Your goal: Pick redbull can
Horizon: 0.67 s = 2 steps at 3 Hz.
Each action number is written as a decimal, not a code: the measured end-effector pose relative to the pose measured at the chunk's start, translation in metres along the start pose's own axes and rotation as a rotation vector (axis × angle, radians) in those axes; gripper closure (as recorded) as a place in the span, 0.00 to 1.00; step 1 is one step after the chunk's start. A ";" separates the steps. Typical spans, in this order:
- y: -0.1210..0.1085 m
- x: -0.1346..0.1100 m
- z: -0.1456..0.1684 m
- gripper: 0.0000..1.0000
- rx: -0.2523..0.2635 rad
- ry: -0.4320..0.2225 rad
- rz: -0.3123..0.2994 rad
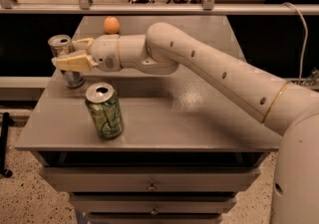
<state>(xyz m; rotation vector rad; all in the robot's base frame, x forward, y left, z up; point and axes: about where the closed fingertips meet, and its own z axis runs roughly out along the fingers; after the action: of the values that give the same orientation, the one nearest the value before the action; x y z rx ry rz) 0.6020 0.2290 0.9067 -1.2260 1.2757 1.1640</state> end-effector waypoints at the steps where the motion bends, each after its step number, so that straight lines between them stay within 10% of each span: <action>1: -0.006 -0.004 -0.029 0.72 0.030 0.020 -0.010; 2: -0.010 -0.007 -0.049 0.49 0.050 0.036 -0.014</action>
Offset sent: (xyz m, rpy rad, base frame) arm 0.0152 -0.0804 0.0140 -0.0587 -0.0206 -0.0846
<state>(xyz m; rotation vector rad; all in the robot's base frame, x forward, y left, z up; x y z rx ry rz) 0.6102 0.1804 0.9167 -1.2221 1.3132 1.0982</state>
